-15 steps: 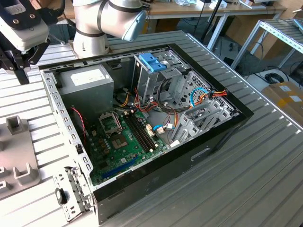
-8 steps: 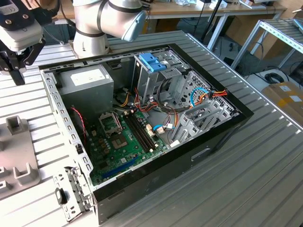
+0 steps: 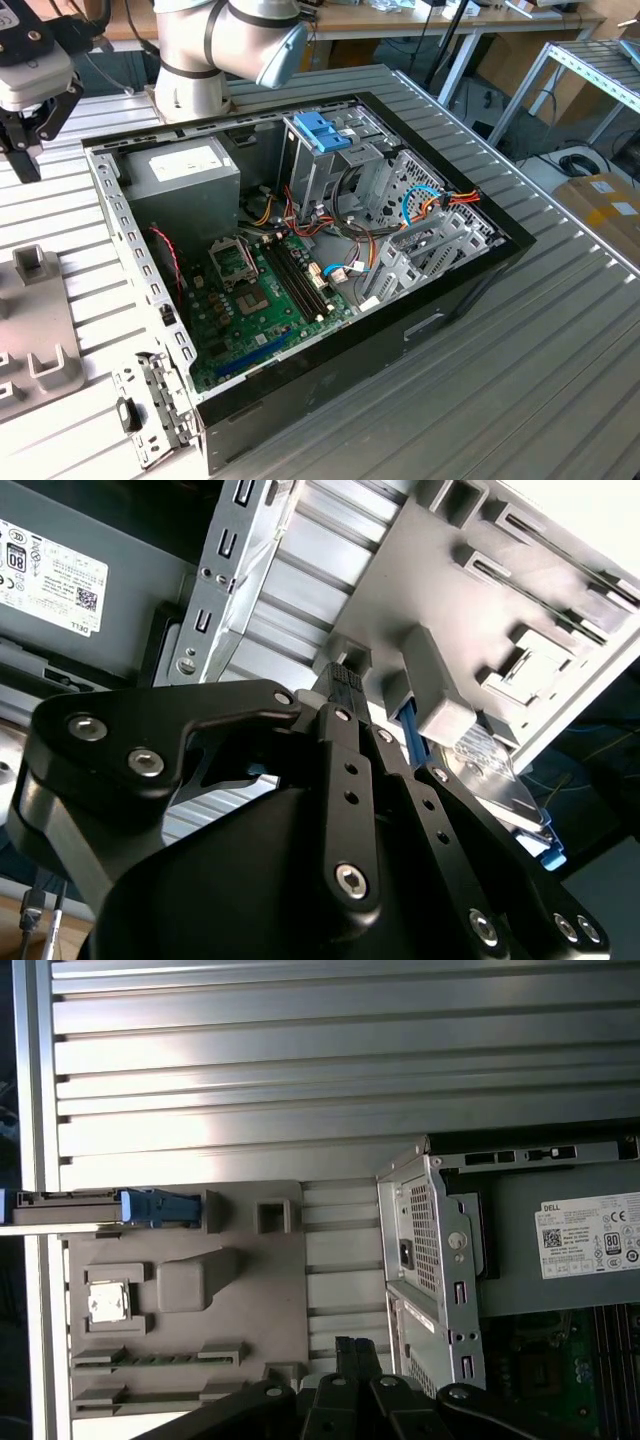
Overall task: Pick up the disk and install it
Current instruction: 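Reach for the disk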
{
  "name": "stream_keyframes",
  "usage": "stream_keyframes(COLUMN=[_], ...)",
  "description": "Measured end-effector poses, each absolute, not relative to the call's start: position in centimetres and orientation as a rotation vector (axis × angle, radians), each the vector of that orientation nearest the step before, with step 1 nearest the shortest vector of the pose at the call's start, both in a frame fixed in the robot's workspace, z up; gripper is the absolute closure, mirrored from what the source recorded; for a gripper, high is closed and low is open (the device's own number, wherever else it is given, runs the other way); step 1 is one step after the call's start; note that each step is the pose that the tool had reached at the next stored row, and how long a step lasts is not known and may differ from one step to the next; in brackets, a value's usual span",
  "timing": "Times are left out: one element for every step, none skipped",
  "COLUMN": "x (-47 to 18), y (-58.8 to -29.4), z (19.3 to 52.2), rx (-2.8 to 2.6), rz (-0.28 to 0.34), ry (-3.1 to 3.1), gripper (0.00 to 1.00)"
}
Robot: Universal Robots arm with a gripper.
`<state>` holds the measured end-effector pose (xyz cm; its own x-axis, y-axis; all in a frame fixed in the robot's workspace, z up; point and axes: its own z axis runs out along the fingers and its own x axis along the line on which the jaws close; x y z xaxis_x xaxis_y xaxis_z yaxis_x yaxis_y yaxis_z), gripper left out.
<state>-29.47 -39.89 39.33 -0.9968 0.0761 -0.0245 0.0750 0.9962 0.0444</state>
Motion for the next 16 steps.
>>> stream_keyframes(x=[-29.5, -29.7, -29.7, -29.8, -29.9, -30.0, -30.1, -30.2, -30.3, -30.4, -30.4, -30.5, -30.6, -30.7, -30.8, -30.9], y=[-39.9, -39.9, -39.9, -39.9, -39.9, -39.9, -39.9, -39.9, -39.9, -39.9, -39.9, -39.9, -39.9, -39.9, -39.9, -39.9], z=[39.3, 39.3, 39.3, 39.3, 39.3, 39.3, 39.3, 39.3, 39.3, 39.3, 39.3, 39.3, 39.3, 39.3, 39.3, 39.3], rx=[0.118, 0.118, 0.118, 0.118, 0.118, 0.118, 0.118, 0.118, 0.118, 0.118, 0.118, 0.118, 0.118, 0.118, 0.118, 0.118], rz=[0.068, 0.068, 0.068, 0.068, 0.068, 0.068, 0.068, 0.068, 0.068, 0.068, 0.068, 0.068, 0.068, 0.068, 0.068, 0.068], ry=[3.112, 3.113, 3.113, 3.113, 3.113, 3.113, 3.112, 3.112, 3.113, 3.113, 3.112, 3.112, 3.113, 3.113, 3.113, 3.112], gripper=[0.90, 0.90, 0.90, 0.90, 0.90, 0.90, 0.90, 0.90, 0.90, 0.90, 0.90, 0.90, 0.90, 0.90, 0.90, 0.90])
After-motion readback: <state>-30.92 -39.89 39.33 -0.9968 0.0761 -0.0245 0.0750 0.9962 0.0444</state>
